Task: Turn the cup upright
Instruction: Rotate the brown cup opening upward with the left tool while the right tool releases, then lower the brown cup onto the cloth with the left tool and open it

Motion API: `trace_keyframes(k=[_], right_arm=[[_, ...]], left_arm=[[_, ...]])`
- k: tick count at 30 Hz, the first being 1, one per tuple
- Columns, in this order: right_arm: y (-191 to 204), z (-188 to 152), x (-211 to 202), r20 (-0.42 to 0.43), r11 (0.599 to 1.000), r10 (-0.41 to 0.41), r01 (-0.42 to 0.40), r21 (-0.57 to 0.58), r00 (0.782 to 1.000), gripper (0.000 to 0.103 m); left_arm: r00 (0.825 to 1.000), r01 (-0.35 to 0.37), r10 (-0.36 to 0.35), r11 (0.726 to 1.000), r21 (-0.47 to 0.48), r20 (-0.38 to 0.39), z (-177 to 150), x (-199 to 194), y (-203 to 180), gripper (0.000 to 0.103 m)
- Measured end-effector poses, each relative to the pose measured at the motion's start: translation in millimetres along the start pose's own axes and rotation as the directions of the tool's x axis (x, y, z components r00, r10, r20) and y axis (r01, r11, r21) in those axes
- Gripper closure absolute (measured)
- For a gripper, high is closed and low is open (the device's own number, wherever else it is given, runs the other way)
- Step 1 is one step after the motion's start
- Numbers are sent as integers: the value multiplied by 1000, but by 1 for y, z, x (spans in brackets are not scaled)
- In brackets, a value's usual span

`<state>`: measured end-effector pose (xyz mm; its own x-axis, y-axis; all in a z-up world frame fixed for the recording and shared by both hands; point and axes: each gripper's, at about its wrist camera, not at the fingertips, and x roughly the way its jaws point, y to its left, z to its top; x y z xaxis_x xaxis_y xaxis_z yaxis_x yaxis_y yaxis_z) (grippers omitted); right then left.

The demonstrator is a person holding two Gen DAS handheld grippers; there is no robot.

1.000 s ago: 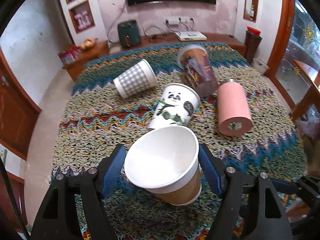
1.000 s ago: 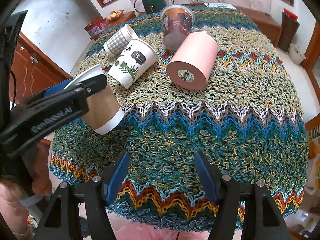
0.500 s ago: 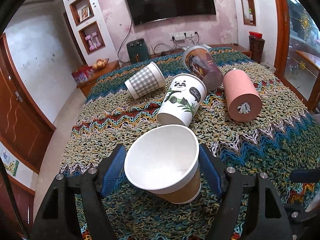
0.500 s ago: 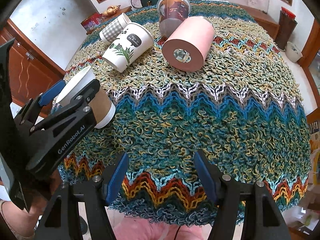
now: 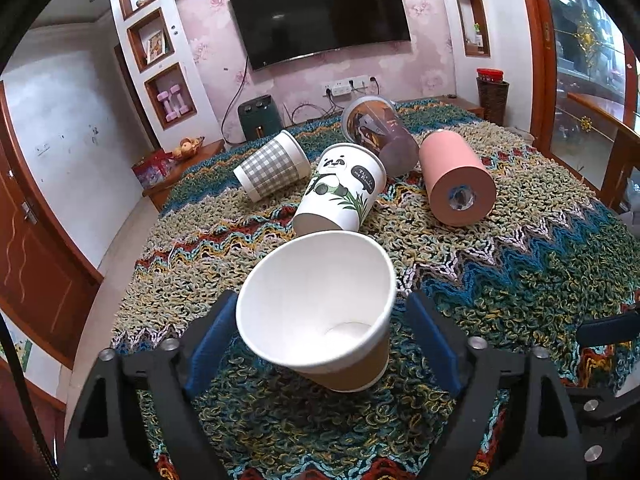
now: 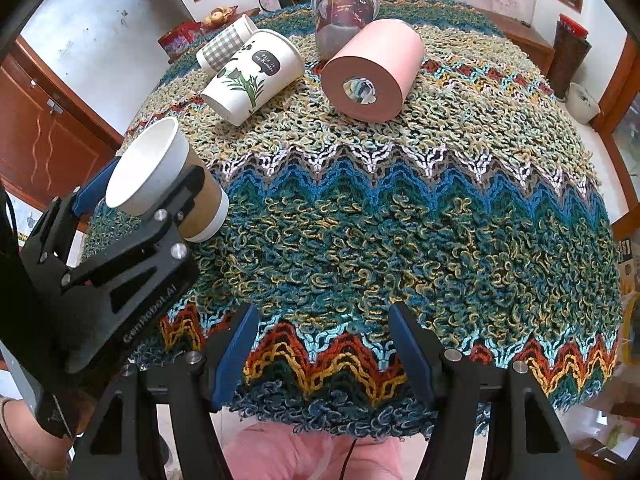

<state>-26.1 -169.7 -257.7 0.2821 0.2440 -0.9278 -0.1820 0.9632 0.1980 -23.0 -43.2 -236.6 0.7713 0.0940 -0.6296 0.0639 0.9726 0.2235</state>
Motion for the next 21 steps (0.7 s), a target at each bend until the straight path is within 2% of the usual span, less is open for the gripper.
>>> trace_keyframes(k=[4, 16, 21], right_arm=[[0, -2, 0, -1, 1000, -5, 5, -2, 1000, 35], [9, -1, -1, 15, 1000, -14, 14, -23, 1000, 35], [13, 2, -16, 30, 999, -20, 20, -27, 999, 35]], left_arm=[[1000, 13, -13, 1000, 0, 26, -1, -4, 0, 6], [998, 48, -46, 997, -56, 33, 4, -17, 16, 6], [998, 61, -59, 996, -62, 33, 8, -53, 33, 6]])
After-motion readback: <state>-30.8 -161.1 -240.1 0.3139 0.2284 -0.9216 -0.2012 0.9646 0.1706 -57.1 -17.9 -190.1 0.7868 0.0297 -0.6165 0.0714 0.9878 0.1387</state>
